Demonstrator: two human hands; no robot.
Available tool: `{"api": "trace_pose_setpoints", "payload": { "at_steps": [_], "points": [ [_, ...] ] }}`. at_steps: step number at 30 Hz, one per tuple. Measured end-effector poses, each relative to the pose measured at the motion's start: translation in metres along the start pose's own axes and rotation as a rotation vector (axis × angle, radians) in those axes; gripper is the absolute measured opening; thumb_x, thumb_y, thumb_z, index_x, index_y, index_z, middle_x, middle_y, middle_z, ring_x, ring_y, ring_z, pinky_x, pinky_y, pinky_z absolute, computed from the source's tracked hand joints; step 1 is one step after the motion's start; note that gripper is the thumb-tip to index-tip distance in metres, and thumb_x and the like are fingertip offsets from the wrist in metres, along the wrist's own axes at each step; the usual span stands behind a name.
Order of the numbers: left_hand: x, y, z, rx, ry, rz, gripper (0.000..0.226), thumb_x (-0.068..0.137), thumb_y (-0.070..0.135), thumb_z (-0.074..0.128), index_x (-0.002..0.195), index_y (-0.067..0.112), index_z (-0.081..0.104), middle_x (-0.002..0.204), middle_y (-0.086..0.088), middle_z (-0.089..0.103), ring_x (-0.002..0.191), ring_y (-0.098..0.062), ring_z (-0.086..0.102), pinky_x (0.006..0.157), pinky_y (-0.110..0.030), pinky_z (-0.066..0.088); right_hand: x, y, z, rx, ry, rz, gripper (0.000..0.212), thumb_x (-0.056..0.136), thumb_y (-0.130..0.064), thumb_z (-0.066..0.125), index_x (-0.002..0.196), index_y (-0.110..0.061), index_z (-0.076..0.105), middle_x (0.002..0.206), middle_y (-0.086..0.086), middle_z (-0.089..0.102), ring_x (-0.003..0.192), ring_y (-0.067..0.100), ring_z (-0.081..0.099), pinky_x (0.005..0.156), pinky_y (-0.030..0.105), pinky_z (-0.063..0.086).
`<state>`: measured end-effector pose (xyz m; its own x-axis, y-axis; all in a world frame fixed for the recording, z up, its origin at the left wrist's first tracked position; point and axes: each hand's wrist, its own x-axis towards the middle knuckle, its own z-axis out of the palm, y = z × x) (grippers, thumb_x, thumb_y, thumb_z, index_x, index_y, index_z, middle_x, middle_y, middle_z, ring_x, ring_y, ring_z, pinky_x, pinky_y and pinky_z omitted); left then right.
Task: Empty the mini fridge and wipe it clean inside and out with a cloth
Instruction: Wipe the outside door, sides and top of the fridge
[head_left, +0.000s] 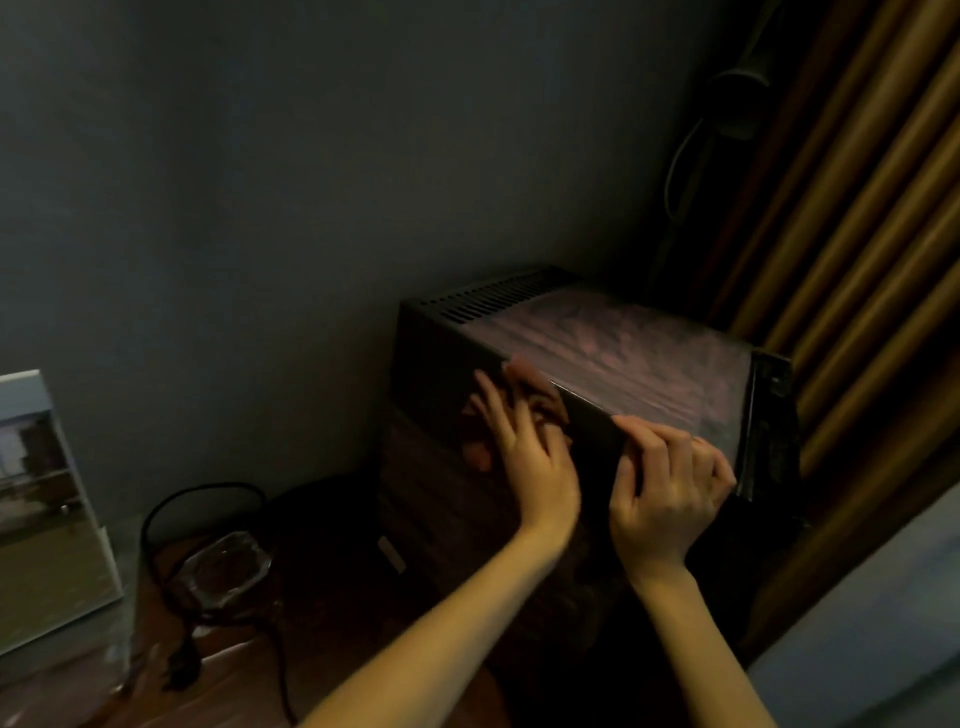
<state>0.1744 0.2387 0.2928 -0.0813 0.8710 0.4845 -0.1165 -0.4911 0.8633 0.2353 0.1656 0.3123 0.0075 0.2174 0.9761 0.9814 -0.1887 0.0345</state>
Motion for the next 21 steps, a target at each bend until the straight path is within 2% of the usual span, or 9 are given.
{"api": "trace_pose_setpoints", "payload": {
  "at_steps": [3,6,10,14,16,17,19,20,21],
  "points": [
    [0.037,0.026,0.002,-0.01,-0.033,0.203,0.06,0.089,0.026,0.034,0.146,0.007,0.036,0.159,-0.008,-0.002,0.148,-0.025,-0.006,0.12,-0.027,-0.002,0.0,0.001,-0.002,0.011,-0.009,-0.011,0.032,0.083,-0.015,0.051,0.113,-0.022,0.057,0.106,-0.004,0.057,0.092,0.021,0.05,0.088,0.037,0.032],
    [0.069,0.025,0.0,-0.039,0.062,0.219,0.059,0.091,0.025,0.036,0.148,0.01,0.03,0.16,-0.014,0.002,0.148,-0.025,-0.002,0.121,-0.035,0.006,0.001,0.001,-0.003,0.016,-0.031,0.001,0.036,0.08,-0.013,0.051,0.113,-0.023,0.056,0.108,-0.005,0.056,0.093,0.02,0.05,0.088,0.037,0.032],
    [0.065,-0.002,-0.001,-0.112,0.276,-0.07,0.056,0.097,0.013,0.042,0.15,0.013,0.027,0.161,-0.014,0.006,0.148,-0.029,0.008,0.119,-0.038,0.02,0.0,0.0,-0.006,0.042,-0.049,0.023,0.038,0.078,-0.01,0.051,0.114,-0.023,0.055,0.103,0.0,0.066,0.094,0.019,0.05,0.089,0.035,0.032],
    [0.024,-0.023,-0.001,-0.108,0.247,-0.329,0.054,0.099,0.01,0.04,0.151,0.01,0.023,0.161,-0.012,0.0,0.149,-0.028,0.008,0.118,-0.042,0.023,0.003,-0.004,-0.012,0.08,-0.099,0.083,0.043,0.076,-0.007,0.05,0.115,-0.023,0.054,0.104,0.0,0.067,0.098,0.016,0.051,0.092,0.032,0.03],
    [-0.004,-0.027,-0.004,-0.093,0.136,-0.408,0.052,0.101,0.007,0.039,0.15,0.005,0.023,0.161,-0.01,-0.002,0.149,-0.026,0.008,0.119,-0.036,0.021,0.005,-0.004,-0.017,0.094,-0.165,0.085,0.048,0.075,-0.009,0.051,0.121,-0.024,0.052,0.11,-0.001,0.064,0.103,0.016,0.051,0.096,0.03,0.028],
    [-0.019,-0.026,-0.005,-0.089,0.08,-0.416,0.051,0.101,0.006,0.039,0.149,0.003,0.023,0.161,-0.01,-0.003,0.149,-0.025,0.008,0.118,-0.026,0.019,0.005,-0.003,-0.02,0.097,-0.216,0.065,0.052,0.075,-0.01,0.053,0.125,-0.024,0.051,0.115,-0.002,0.061,0.107,0.016,0.05,0.099,0.029,0.026],
    [-0.049,-0.024,-0.012,-0.089,-0.016,-0.428,0.049,0.1,0.004,0.04,0.147,0.001,0.026,0.161,-0.007,0.001,0.147,-0.018,0.009,0.105,-0.001,0.017,0.003,0.004,-0.028,0.102,-0.327,-0.002,0.062,0.075,-0.009,0.061,0.134,-0.023,0.045,0.127,-0.002,0.054,0.117,0.017,0.046,0.104,0.029,0.022],
    [-0.061,-0.023,-0.015,-0.11,-0.054,-0.46,0.046,0.1,0.002,0.042,0.145,0.003,0.032,0.16,-0.004,0.006,0.145,-0.015,0.013,0.102,0.001,0.018,0.001,0.009,-0.033,0.109,-0.382,-0.039,0.067,0.075,-0.009,0.065,0.137,-0.023,0.043,0.132,-0.002,0.05,0.122,0.017,0.044,0.107,0.03,0.021],
    [-0.07,-0.026,-0.018,-0.157,-0.06,-0.493,0.043,0.098,0.002,0.045,0.14,0.009,0.042,0.159,-0.003,0.013,0.144,-0.017,0.02,0.109,-0.008,0.023,0.001,0.015,-0.038,0.116,-0.431,-0.083,0.07,0.077,-0.01,0.068,0.14,-0.023,0.04,0.137,-0.001,0.046,0.127,0.017,0.041,0.11,0.031,0.019]
  ]
}}
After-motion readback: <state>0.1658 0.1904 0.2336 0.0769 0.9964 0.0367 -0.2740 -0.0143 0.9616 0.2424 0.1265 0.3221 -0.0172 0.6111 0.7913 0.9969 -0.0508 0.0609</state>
